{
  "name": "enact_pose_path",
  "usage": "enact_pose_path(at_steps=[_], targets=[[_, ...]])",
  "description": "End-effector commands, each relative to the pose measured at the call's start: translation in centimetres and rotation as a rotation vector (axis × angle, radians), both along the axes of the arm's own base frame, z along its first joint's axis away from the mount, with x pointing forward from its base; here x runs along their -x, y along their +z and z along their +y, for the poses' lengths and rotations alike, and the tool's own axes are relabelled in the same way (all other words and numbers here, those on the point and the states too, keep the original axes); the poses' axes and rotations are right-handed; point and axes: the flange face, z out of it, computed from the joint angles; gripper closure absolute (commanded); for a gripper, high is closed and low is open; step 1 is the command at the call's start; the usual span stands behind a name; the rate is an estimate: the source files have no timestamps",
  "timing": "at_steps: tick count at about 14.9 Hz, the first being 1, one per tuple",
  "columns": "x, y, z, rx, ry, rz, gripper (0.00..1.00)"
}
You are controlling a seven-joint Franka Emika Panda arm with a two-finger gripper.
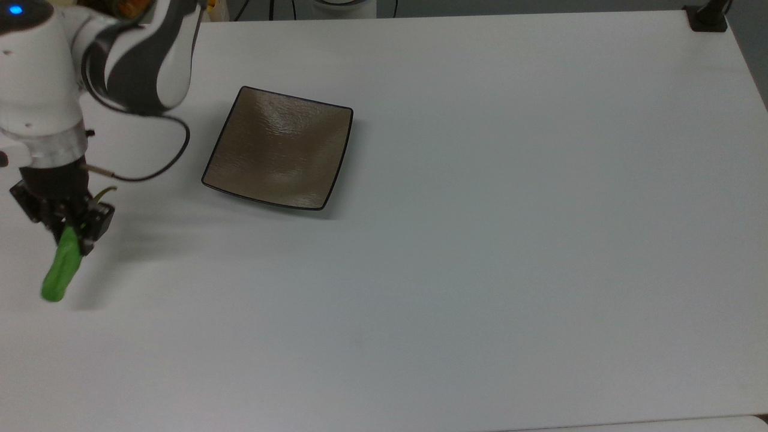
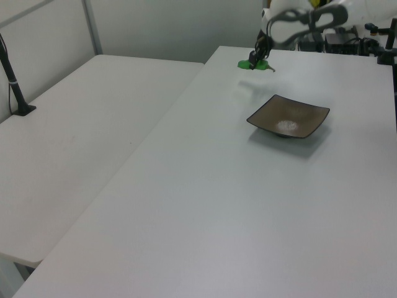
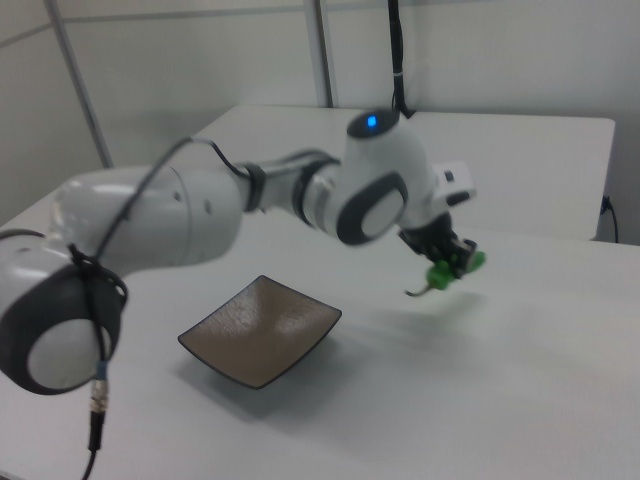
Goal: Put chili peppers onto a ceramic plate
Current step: 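Carry the held pepper over the brown plate and lower it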
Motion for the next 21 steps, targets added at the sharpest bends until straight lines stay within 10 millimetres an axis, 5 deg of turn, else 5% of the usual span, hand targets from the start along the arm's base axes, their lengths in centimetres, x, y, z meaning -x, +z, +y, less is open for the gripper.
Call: enact_pose_path(at_steps=[1,5,8,13,14,16,17,21], targets=[[4.0,5.6,3.7,-0.11,0.12,0.147,0.97],[9.1,8.9,10.6,-0.206,0.214,0.225,0.97],[11.2,7.4,15.1,-0.242,0.251,0.268,0.95],[13.8,3.6,18.7,-0.231,0.277,0.269,0.94],[13.8,3.6,18.6,-0.231,0.277,0.269,0.85],[13.7,3.7,18.6,-0.233,0.269,0.266,0.16],[13.6,4.0,18.6,-0.238,0.248,0.265,0.0],[13.6,4.4,18.6,-0.265,0.147,0.265,0.0]])
